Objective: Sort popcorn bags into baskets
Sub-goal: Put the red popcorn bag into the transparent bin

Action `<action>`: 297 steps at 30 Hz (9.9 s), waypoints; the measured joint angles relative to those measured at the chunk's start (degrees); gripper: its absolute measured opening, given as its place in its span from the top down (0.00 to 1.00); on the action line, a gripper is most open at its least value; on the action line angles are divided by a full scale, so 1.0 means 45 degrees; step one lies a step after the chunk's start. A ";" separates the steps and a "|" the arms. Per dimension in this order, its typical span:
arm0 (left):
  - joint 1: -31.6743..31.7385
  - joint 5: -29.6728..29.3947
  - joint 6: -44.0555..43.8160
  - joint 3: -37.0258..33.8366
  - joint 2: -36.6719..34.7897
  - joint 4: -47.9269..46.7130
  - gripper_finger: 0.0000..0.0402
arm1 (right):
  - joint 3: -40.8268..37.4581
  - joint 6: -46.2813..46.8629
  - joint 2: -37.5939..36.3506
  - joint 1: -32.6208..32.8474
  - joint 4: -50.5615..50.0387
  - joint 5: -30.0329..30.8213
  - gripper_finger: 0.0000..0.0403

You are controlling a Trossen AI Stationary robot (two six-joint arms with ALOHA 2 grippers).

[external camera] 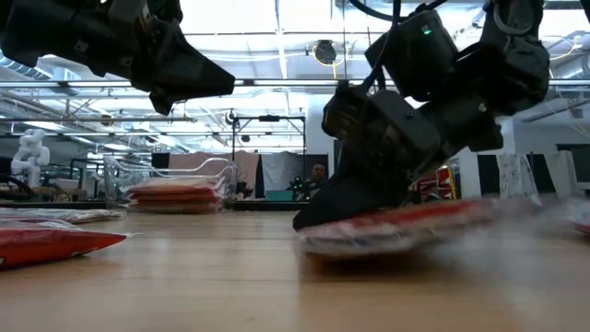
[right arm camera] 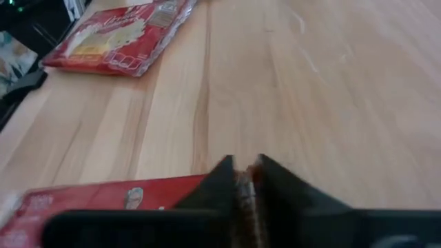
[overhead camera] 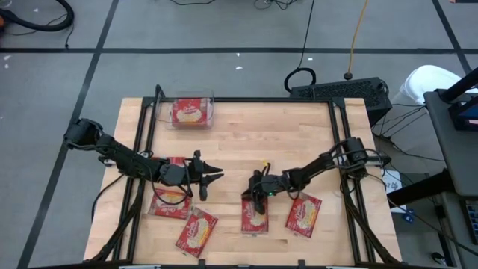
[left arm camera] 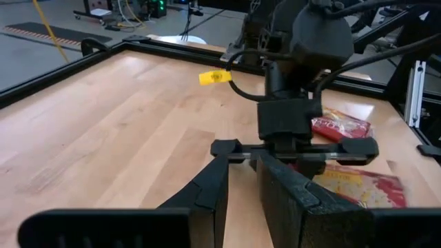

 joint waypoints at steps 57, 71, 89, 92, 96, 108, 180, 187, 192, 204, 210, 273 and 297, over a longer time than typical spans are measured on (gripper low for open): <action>0.3320 0.5182 -0.0301 0.3032 0.4898 0.1193 0.33 | -0.0001 -0.4916 -0.5545 -0.1434 -0.1779 0.4224 1.00; 0.4862 0.8712 -0.0082 0.3308 0.4823 0.0621 0.93 | 0.0004 -0.5810 -0.5555 -0.1476 -0.1824 0.4371 0.99; 0.6212 0.9234 0.2868 0.5932 -0.0062 -1.1070 0.93 | -0.3377 -0.3729 -0.8848 -0.1061 -0.1906 0.6235 0.66; 0.6498 0.8365 0.3931 0.7493 -0.0165 -1.4054 0.90 | -0.4186 -0.3161 -0.8945 -0.0997 -0.0951 0.5523 0.66; 0.7009 0.7261 0.5260 0.9559 -0.0034 -1.7340 0.88 | -0.4929 -0.2934 -0.8843 -0.0868 0.0136 0.4536 0.66; 1.0176 0.4333 0.8758 1.2744 0.0003 -2.0881 0.89 | -0.5685 -0.2323 -0.8851 0.0019 0.0222 0.4549 0.66; 1.3237 -0.2228 1.0376 1.3027 0.4692 -2.0329 0.45 | -0.5747 -0.2136 -0.8843 0.0425 -0.0117 0.4632 0.66; 1.2748 -0.0305 0.5492 1.2828 0.3778 -2.1517 0.61 | -0.5745 -0.0981 -0.8843 0.0425 -0.0561 0.4637 0.66; 1.1170 0.2043 0.4417 1.1110 0.2006 -2.0070 0.71 | -0.5737 0.0634 -0.8843 0.0575 -0.1984 0.4894 0.66; 0.3836 0.1554 -0.0598 0.5495 -0.1001 -1.2912 0.73 | -0.2111 0.2226 -0.8843 0.2145 -0.9890 0.4529 0.66; 0.0331 0.0024 -0.1505 0.3983 -0.0189 -0.7941 0.73 | 0.0689 0.4101 -0.8853 0.2453 -1.6865 0.3726 0.66; -0.0736 -0.0719 -0.0342 0.9330 0.8199 -0.3117 0.73 | -0.2724 -0.5358 -0.7690 0.1008 -1.0838 -0.0982 0.99; 0.0350 0.0191 -0.1114 0.9340 0.4058 -0.8734 0.73 | -0.2726 -0.5980 -0.7687 0.1313 -0.4976 0.8703 1.00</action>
